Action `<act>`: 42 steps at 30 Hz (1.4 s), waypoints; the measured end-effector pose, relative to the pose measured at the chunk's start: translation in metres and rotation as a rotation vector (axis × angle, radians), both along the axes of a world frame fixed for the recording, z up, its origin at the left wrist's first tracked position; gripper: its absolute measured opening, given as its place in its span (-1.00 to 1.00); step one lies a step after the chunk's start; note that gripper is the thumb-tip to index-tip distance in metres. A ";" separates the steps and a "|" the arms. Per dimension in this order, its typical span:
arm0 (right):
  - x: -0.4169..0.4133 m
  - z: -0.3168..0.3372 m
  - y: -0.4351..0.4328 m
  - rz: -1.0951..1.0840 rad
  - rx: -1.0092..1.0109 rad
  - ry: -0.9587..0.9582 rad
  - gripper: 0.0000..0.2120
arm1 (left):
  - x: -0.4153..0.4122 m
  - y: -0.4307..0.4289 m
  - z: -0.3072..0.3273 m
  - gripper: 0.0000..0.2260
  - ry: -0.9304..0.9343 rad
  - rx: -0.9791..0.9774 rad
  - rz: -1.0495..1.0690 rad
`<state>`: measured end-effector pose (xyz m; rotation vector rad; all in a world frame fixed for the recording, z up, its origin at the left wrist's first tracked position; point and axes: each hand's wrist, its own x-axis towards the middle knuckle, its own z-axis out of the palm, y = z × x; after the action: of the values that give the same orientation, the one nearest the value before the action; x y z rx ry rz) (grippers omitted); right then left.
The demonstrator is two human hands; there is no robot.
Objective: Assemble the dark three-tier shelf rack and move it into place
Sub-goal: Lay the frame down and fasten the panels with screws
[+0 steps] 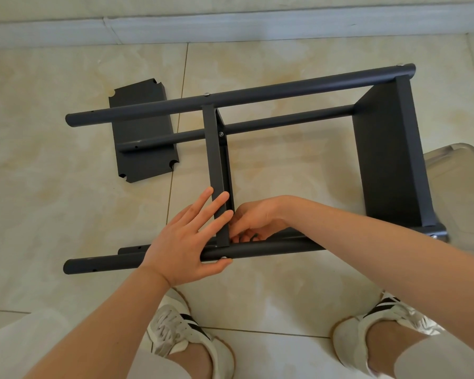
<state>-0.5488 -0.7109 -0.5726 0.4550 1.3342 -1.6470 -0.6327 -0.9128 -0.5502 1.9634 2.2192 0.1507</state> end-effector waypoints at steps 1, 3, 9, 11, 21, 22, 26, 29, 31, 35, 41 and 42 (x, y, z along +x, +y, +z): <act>0.000 0.000 0.000 -0.004 -0.002 0.004 -0.85 | 0.000 0.000 0.000 -0.29 0.001 0.002 0.000; 0.000 0.001 0.001 -0.015 -0.021 0.006 -0.90 | 0.000 0.000 0.000 -0.29 0.000 0.007 -0.001; 0.008 -0.002 0.000 -0.033 -0.057 0.055 -0.79 | 0.000 0.000 0.000 -0.29 -0.005 0.013 -0.001; 0.010 -0.004 -0.002 -0.055 -0.041 0.066 -0.71 | 0.000 0.000 0.000 -0.29 -0.003 0.016 -0.002; 0.000 0.012 -0.002 0.001 0.132 0.109 -0.82 | 0.001 0.000 0.002 -0.29 0.007 0.003 0.016; 0.000 0.015 -0.003 0.004 0.149 0.117 -0.87 | 0.001 0.000 0.003 -0.28 0.006 -0.002 0.022; 0.009 0.026 0.000 0.018 0.177 0.130 -0.91 | 0.003 0.001 0.006 -0.28 -0.026 -0.033 0.036; 0.016 0.040 0.006 0.059 0.189 0.129 -0.90 | 0.004 0.002 0.010 -0.29 -0.057 -0.061 0.065; 0.020 0.050 0.006 0.107 0.223 0.154 -0.90 | 0.007 0.003 0.015 -0.28 -0.112 -0.088 0.100; 0.024 0.069 -0.006 0.238 0.383 0.281 -0.74 | 0.017 0.005 0.027 -0.28 -0.223 -0.137 0.197; 0.035 0.078 -0.027 0.331 0.648 0.435 -0.78 | 0.046 0.005 0.042 -0.31 -0.452 -0.076 0.451; 0.038 0.079 -0.029 0.319 0.667 0.450 -0.78 | 0.052 0.003 0.043 -0.35 -0.510 -0.024 0.521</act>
<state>-0.5104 -0.7395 -0.4934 0.2302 2.1795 -1.0413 -0.5803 -0.9094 -0.5074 1.1165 2.2805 0.6094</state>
